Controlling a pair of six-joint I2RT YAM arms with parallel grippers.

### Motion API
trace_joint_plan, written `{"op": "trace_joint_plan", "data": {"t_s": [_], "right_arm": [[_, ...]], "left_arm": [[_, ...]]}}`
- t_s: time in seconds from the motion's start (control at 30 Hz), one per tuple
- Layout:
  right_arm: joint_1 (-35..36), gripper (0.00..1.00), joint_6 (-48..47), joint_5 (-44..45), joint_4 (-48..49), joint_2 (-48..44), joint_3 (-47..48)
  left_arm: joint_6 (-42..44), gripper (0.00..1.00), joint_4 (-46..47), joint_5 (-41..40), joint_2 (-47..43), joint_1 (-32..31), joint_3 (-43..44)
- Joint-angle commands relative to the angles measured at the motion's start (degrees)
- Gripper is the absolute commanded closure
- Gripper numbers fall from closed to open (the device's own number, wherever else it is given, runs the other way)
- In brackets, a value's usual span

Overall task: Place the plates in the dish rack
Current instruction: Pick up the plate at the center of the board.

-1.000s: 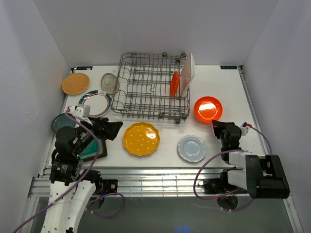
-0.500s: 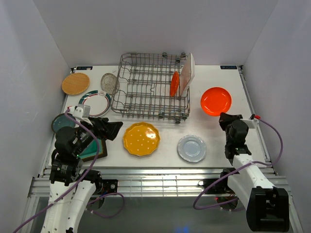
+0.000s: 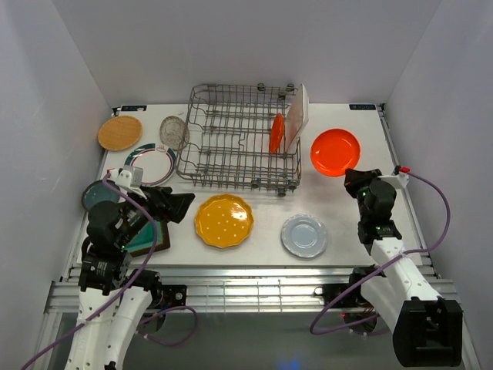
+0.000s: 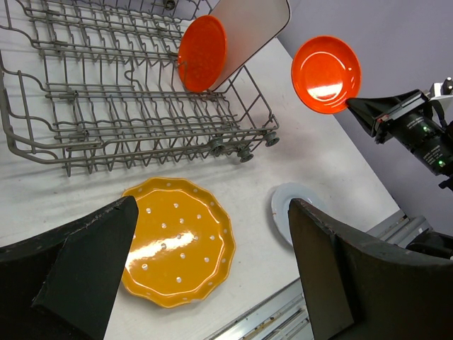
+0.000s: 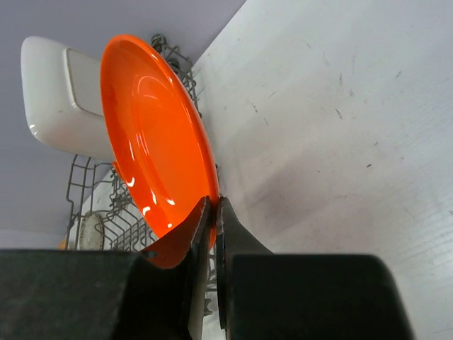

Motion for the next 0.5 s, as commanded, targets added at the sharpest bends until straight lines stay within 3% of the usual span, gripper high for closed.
{"op": "trace_joint_plan", "data": {"t_s": [0.0, 0.47], "right_arm": [[1.8, 0.92, -3.9, -1.1, 0.9, 0.4, 6.0], [17.7, 0.92, -14.9, 7.7, -4.0, 8.4, 21.1]], "left_arm": [[0.2, 0.02, 1.0, 0.2, -0.3, -0.2, -0.3], [0.3, 0.02, 1.0, 0.5, -0.5, -0.2, -0.3]]}}
